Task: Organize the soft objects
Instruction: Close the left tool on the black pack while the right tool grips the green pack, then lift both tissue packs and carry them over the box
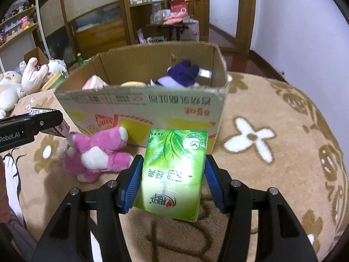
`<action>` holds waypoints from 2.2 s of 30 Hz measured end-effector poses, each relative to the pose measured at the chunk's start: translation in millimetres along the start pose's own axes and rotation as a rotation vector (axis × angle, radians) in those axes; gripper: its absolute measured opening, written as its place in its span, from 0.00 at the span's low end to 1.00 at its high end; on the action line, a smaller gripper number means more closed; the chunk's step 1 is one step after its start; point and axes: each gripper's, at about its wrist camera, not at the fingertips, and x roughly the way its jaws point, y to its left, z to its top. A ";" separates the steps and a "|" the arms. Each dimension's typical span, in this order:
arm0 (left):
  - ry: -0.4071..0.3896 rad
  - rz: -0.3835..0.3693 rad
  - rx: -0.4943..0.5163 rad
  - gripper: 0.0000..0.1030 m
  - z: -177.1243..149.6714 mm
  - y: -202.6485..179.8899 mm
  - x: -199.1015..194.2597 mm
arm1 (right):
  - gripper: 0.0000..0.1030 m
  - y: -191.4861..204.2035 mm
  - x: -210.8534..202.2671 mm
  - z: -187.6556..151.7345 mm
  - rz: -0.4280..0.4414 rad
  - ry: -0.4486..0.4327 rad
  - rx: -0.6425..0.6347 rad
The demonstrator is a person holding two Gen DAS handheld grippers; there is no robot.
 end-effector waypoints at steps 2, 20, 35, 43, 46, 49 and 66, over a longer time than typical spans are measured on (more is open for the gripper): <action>-0.012 0.000 0.005 0.65 -0.3 -1.8 -6.3 | 0.58 0.5 -9.2 2.1 -0.007 -0.025 0.003; -0.358 -0.001 0.070 0.65 9.1 -21.2 -96.1 | 0.58 0.0 -100.3 42.1 -0.015 -0.409 0.003; -0.461 -0.031 0.160 0.65 42.3 -39.3 -91.1 | 0.58 -7.1 -94.5 84.5 0.003 -0.491 -0.006; -0.444 -0.009 0.231 0.65 49.5 -52.5 -60.2 | 0.58 -3.5 -66.6 97.4 0.031 -0.464 -0.030; -0.432 0.008 0.241 0.65 50.6 -54.2 -48.5 | 0.58 -4.3 -54.6 96.3 0.042 -0.446 -0.022; -0.401 -0.002 0.222 0.65 53.8 -51.0 -35.7 | 0.58 -6.4 -42.3 95.7 0.050 -0.419 -0.012; -0.260 0.008 0.193 0.66 57.2 -36.6 18.4 | 0.58 -14.4 5.7 85.0 0.080 -0.300 0.011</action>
